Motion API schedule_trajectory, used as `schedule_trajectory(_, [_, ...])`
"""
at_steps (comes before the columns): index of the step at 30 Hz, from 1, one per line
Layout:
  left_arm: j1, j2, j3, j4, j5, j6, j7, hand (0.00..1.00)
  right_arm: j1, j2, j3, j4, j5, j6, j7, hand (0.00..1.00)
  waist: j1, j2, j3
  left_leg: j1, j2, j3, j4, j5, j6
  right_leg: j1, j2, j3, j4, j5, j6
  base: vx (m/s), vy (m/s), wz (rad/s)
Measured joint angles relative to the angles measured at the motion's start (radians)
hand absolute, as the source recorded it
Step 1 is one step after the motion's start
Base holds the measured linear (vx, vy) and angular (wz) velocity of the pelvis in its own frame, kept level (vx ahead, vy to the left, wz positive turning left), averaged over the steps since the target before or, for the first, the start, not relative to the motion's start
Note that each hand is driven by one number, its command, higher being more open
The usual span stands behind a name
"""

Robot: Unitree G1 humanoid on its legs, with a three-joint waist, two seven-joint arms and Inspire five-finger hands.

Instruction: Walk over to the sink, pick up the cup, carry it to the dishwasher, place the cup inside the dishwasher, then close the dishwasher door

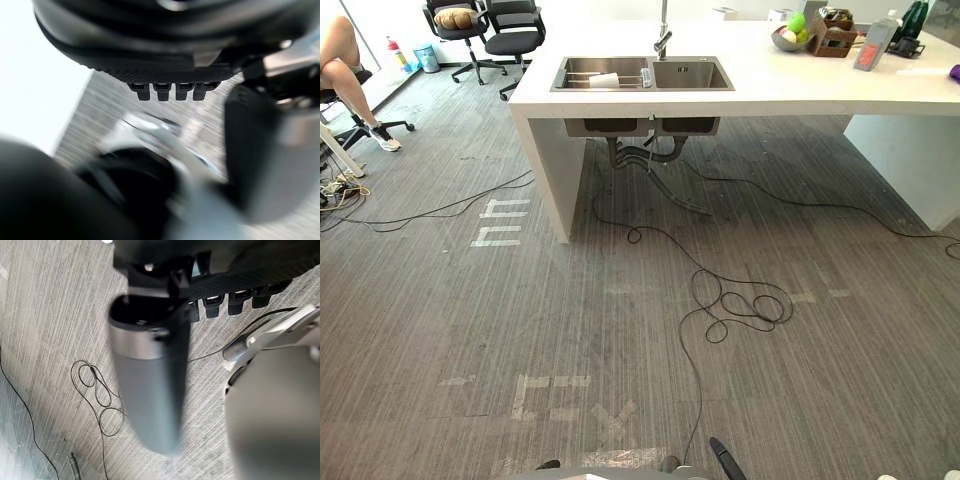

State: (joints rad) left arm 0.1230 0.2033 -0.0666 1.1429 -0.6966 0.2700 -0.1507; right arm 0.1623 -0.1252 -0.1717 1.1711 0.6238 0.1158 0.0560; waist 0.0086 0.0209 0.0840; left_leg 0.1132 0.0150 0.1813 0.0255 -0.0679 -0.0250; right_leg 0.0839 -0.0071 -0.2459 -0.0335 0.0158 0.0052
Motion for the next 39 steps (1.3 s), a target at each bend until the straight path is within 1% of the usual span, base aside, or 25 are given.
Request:
schedule_trajectory(1, [-0.01,-0.004,-0.002,-0.002,0.001,0.0,-0.022,1.0,-0.007,0.002,-0.001,-0.001,-0.006,-0.005,0.0,1.0,0.0,0.0,0.0,0.007,0.001,-0.001,-0.006,0.001,-0.002,0.014,0.002,-0.006,-0.013,0.005,0.008,-0.01,-0.015,0.07])
schedule_trajectory(3, [-0.015,-0.002,-0.002,0.001,0.01,0.0,-0.024,1.0,-0.041,0.001,0.002,-0.005,-0.043,-0.01,0.0,1.0,-0.002,-0.006,0.007,0.013,0.001,-0.002,-0.016,0.001,-0.01,0.026,0.004,-0.012,-0.034,0.012,0.007,-0.01,-0.019,0.08])
schedule_trajectory(4, [-0.022,-0.001,-0.002,0.001,0.011,-0.006,-0.026,1.0,-0.069,0.002,0.004,-0.01,-0.068,-0.009,0.0,1.0,-0.002,-0.002,0.013,0.016,0.0,-0.003,-0.021,0.005,-0.015,0.033,0.004,-0.022,-0.044,0.016,0.007,-0.01,-0.019,0.18])
schedule_trajectory(5, [-0.024,0.0,-0.004,-0.001,0.011,-0.013,-0.032,1.0,-0.101,0.007,0.016,-0.01,-0.082,-0.002,-0.003,1.0,0.0,-0.006,0.025,0.02,0.0,-0.01,-0.026,0.007,-0.019,0.041,0.004,-0.034,-0.05,0.017,0.008,-0.03,-0.024,0.26])
schedule_trajectory(7, [-0.025,0.005,-0.01,-0.005,0.011,-0.018,-0.044,1.0,-0.132,0.001,0.026,-0.013,-0.097,0.01,-0.002,1.0,0.009,-0.007,0.026,0.02,0.0,-0.019,-0.03,0.012,-0.02,0.044,0.003,-0.049,-0.05,0.017,0.008,-0.02,-0.017,0.25])
schedule_trajectory(9, [-0.027,0.012,-0.02,-0.013,0.009,-0.022,-0.048,1.0,-0.164,0.004,0.034,-0.031,-0.097,0.013,0.0,1.0,0.009,-0.008,0.028,0.018,-0.003,-0.032,-0.038,0.021,-0.022,0.045,0.0,-0.065,-0.05,0.016,0.009,-0.01,-0.005,0.21])
schedule_trajectory(11, [-0.027,0.013,-0.03,-0.021,0.002,-0.029,-0.048,1.0,-0.192,0.007,0.06,-0.064,-0.1,-0.004,0.015,1.0,0.008,-0.01,0.03,0.018,-0.008,-0.033,-0.048,0.033,-0.029,0.047,-0.006,-0.079,-0.05,0.015,0.01,-0.02,0.011,0.23])
schedule_trajectory(12, [-0.027,0.017,-0.042,-0.032,0.0,-0.032,-0.045,1.0,-0.195,0.009,0.064,-0.071,-0.111,-0.013,0.025,1.0,0.007,-0.011,0.032,0.018,-0.01,-0.034,-0.05,0.038,-0.025,0.052,-0.009,-0.09,-0.05,0.014,0.013,-0.04,0.02,0.29])
schedule_trajectory(13, [-0.025,0.018,-0.049,-0.046,0.002,-0.039,-0.044,1.0,-0.198,0.01,0.065,-0.081,-0.12,-0.021,0.032,1.0,0.01,-0.015,0.035,0.019,-0.011,-0.035,-0.051,0.039,-0.024,0.056,-0.01,-0.097,-0.05,0.013,0.014,-0.04,0.024,0.24])
schedule_trajectory(14, [-0.023,0.017,-0.049,-0.054,0.011,-0.049,-0.044,1.0,-0.2,0.011,0.069,-0.083,-0.121,-0.028,0.037,1.0,0.016,-0.015,0.034,0.02,-0.012,-0.035,-0.052,0.04,-0.022,0.057,-0.012,-0.099,-0.05,0.013,0.015,-0.04,0.026,0.14])
schedule_trajectory(17, [-0.018,0.008,-0.048,-0.116,0.088,-0.101,-0.005,1.0,-0.2,0.012,0.089,-0.086,-0.116,-0.042,0.036,1.0,0.031,-0.018,0.036,0.021,-0.016,-0.036,-0.062,0.05,-0.008,0.056,-0.014,-0.103,-0.049,0.014,0.018,-0.05,0.03,0.05])
schedule_trajectory(18, [-0.021,0.003,-0.046,-0.141,0.112,-0.13,0.02,1.0,-0.199,0.012,0.097,-0.086,-0.116,-0.042,0.034,1.0,0.031,-0.021,0.038,0.022,-0.018,-0.037,-0.068,0.054,-0.002,0.056,-0.015,-0.104,-0.049,0.015,0.019,-0.05,0.025,0.01])
schedule_trajectory(20, [-0.033,-0.011,-0.043,-0.164,0.131,-0.16,0.063,1.0,-0.196,0.011,0.098,-0.086,-0.116,-0.043,0.031,1.0,0.028,-0.022,0.038,0.027,-0.021,-0.037,-0.08,0.06,0.003,0.056,-0.017,-0.103,-0.048,0.016,0.019,-0.04,0.029,-0.01])
schedule_trajectory(23, [-0.058,-0.052,-0.043,-0.165,0.147,-0.196,0.115,1.0,-0.19,0.011,0.099,-0.086,-0.141,-0.047,0.032,1.0,0.023,-0.022,0.038,0.035,-0.025,-0.033,-0.094,0.063,0.006,0.056,-0.019,-0.098,-0.048,0.016,0.019,-0.02,0.036,-0.04])
schedule_trajectory(24, [-0.062,-0.061,-0.043,-0.167,0.192,-0.21,0.14,1.0,-0.189,0.012,0.099,-0.086,-0.162,-0.048,0.032,1.0,0.022,-0.023,0.038,0.036,-0.026,-0.031,-0.097,0.063,0.006,0.055,-0.019,-0.094,-0.049,0.016,0.019,0.0,0.034,-0.06])
schedule_trajectory(27, [-0.065,-0.069,-0.042,-0.171,0.266,-0.25,0.209,1.0,-0.189,0.012,0.099,-0.085,-0.195,-0.059,0.032,1.0,0.019,-0.023,0.039,0.037,-0.027,-0.03,-0.101,0.064,0.007,0.053,-0.019,-0.093,-0.049,0.016,0.02,0.0,0.009,-0.01])
schedule_trajectory(29, [-0.064,-0.07,-0.042,-0.174,0.337,-0.291,0.266,1.0,-0.189,0.012,0.099,-0.086,-0.219,-0.074,0.026,1.0,0.018,-0.023,0.039,0.04,-0.026,-0.031,-0.103,0.064,0.008,0.053,-0.019,-0.09,-0.049,0.015,0.021,0.0,0.0,0.0])
schedule_trajectory(32, [-0.058,-0.07,-0.041,-0.2,0.385,-0.331,0.316,1.0,-0.19,0.013,0.099,-0.086,-0.234,-0.08,0.013,1.0,0.019,-0.023,0.039,0.04,-0.026,-0.031,-0.102,0.064,0.008,0.054,-0.019,-0.091,-0.049,0.014,0.023,0.0,0.0,0.0])
schedule_trajectory(34, [-0.061,-0.07,-0.04,-0.206,0.375,-0.334,0.319,1.0,-0.189,0.016,0.099,-0.086,-0.236,-0.08,0.006,1.0,0.019,-0.023,0.039,0.04,-0.026,-0.032,-0.102,0.064,0.008,0.055,-0.019,-0.091,-0.049,0.014,0.023,0.0,0.0,0.0])
schedule_trajectory(37, [-0.057,-0.081,-0.041,-0.208,0.346,-0.3,0.305,1.0,-0.178,0.024,0.099,-0.086,-0.236,-0.08,0.0,1.0,0.02,-0.023,0.039,0.043,-0.026,-0.032,-0.101,0.064,0.008,0.056,-0.019,-0.091,-0.043,0.012,0.026,-0.03,0.002,0.0])
schedule_trajectory(39, [-0.044,-0.091,-0.042,-0.207,0.347,-0.292,0.297,1.0,-0.159,0.032,0.099,-0.086,-0.236,-0.079,0.0,1.0,0.02,-0.023,0.039,0.045,-0.025,-0.033,-0.101,0.064,0.008,0.056,-0.02,-0.091,-0.033,0.008,0.031,-0.05,0.003,0.01])
